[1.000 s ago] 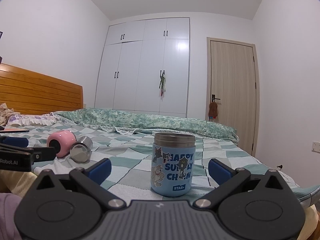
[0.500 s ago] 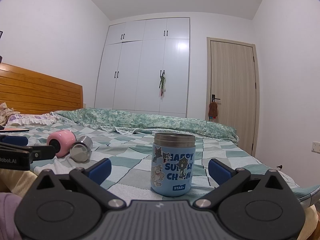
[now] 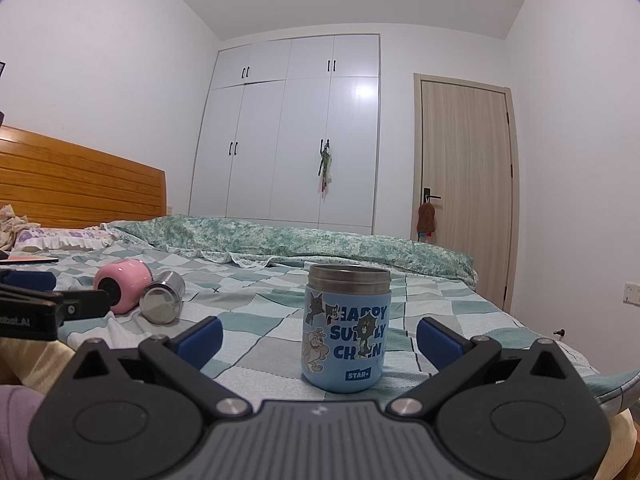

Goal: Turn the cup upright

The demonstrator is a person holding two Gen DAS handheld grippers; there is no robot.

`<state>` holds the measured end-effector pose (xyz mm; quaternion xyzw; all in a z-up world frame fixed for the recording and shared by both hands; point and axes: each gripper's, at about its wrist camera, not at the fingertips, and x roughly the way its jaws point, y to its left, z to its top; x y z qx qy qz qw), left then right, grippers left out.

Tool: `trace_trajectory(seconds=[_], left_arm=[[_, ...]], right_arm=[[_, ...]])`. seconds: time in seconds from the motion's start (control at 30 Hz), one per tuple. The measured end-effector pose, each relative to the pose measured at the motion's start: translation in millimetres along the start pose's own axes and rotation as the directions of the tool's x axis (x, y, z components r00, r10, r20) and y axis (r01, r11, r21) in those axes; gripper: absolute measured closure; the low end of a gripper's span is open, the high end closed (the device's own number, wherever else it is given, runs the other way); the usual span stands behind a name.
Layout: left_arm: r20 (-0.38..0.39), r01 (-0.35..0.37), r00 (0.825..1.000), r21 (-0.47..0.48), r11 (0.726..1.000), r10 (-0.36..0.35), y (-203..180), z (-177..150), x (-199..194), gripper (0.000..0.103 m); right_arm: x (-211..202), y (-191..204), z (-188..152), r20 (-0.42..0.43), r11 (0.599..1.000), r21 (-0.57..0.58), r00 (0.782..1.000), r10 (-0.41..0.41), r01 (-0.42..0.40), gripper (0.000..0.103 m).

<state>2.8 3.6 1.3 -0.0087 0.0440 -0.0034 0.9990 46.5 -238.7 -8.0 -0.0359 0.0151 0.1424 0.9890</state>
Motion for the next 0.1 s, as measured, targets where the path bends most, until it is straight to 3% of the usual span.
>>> trace_trajectory(seconds=[0.1], left_arm=[[0.002, -0.002, 1.000, 0.004, 1.000, 0.002, -0.4, -0.3, -1.0, 0.000]], right_arm=[[0.0, 0.1, 0.1, 0.000, 1.000, 0.000, 1.000, 0.000, 0.000, 0.000]])
